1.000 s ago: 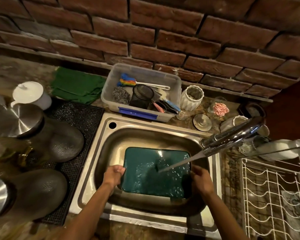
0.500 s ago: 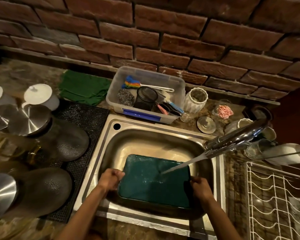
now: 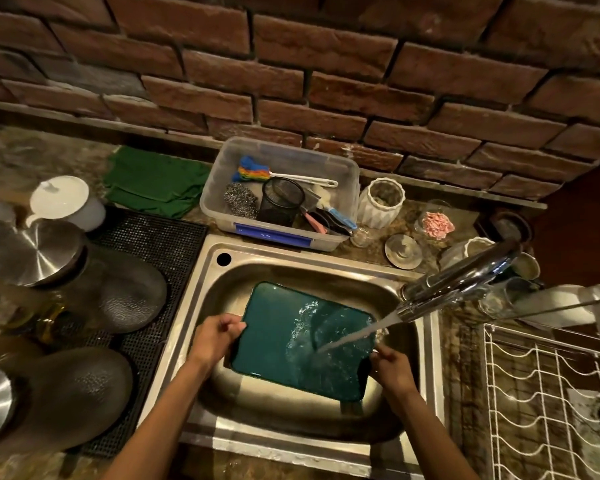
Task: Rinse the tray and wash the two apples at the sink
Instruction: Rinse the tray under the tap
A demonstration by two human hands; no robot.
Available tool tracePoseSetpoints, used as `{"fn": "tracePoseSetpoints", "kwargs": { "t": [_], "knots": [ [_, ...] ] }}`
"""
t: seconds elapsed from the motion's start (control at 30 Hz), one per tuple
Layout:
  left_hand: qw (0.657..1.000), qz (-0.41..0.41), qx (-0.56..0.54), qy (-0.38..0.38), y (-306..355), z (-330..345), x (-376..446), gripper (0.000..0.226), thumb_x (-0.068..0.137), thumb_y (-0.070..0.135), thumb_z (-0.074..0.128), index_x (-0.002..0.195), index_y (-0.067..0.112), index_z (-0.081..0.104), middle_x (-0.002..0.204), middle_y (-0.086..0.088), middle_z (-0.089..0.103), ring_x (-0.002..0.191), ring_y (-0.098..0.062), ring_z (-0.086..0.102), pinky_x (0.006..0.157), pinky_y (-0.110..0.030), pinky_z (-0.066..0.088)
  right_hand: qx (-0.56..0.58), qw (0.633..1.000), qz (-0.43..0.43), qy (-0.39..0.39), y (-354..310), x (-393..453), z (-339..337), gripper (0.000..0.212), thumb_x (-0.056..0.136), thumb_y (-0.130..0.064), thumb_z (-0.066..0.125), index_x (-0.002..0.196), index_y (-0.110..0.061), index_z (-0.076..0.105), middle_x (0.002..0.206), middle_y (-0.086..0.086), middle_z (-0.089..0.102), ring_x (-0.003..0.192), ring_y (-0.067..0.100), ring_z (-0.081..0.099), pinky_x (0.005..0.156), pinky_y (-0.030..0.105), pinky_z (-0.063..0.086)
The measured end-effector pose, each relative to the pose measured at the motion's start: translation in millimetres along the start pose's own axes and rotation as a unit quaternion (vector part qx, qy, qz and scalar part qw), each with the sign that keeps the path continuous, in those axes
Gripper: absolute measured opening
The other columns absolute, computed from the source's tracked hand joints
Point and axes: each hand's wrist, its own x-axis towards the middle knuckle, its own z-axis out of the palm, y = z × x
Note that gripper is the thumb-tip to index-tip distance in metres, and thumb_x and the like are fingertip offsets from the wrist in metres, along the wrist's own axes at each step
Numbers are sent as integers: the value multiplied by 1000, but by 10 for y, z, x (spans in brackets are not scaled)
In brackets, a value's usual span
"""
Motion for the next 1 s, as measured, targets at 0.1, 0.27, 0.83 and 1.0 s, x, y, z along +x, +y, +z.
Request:
{"fn": "tracePoseSetpoints", "kwargs": {
  "t": [0.1, 0.27, 0.83, 1.0],
  "knots": [
    [998, -23, 38, 41, -89, 154, 42, 15, 93, 5, 65, 103, -1, 75, 85, -11, 71, 82, -20, 64, 82, -42, 58, 30, 999, -42, 6, -181, -125, -137, 37, 98, 10, 43, 113, -12, 69, 104, 7, 69, 102, 27, 65, 88, 38, 55],
    [994, -101, -51, -9, -228, 411, 17, 19, 99, -5, 48, 102, -4, 67, 101, -21, 68, 99, -35, 61, 79, -39, 59, 17, 997, -79, -3, -385, -249, -300, 38, 99, 0, 50, 115, -30, 65, 101, -7, 72, 96, 11, 66, 84, 30, 57],
    [997, -45, -54, -13, -45, -8, -59, 15, 95, 4, 63, 93, 2, 78, 90, -18, 75, 85, -23, 66, 82, -38, 52, -45, 995, 73, -57, 173, -121, 131, 29, 94, 11, 43, 83, 4, 70, 81, 19, 68, 73, 28, 61, 70, 40, 52],
    [997, -14, -59, 41, -20, -23, 17, 20, 92, 6, 67, 111, 1, 74, 104, -18, 75, 95, -23, 67, 99, -41, 52, 56, 995, 74, -36, 92, -91, 250, 31, 98, 8, 38, 86, 1, 66, 89, 18, 70, 84, 31, 65, 73, 40, 55]
  ]
}}
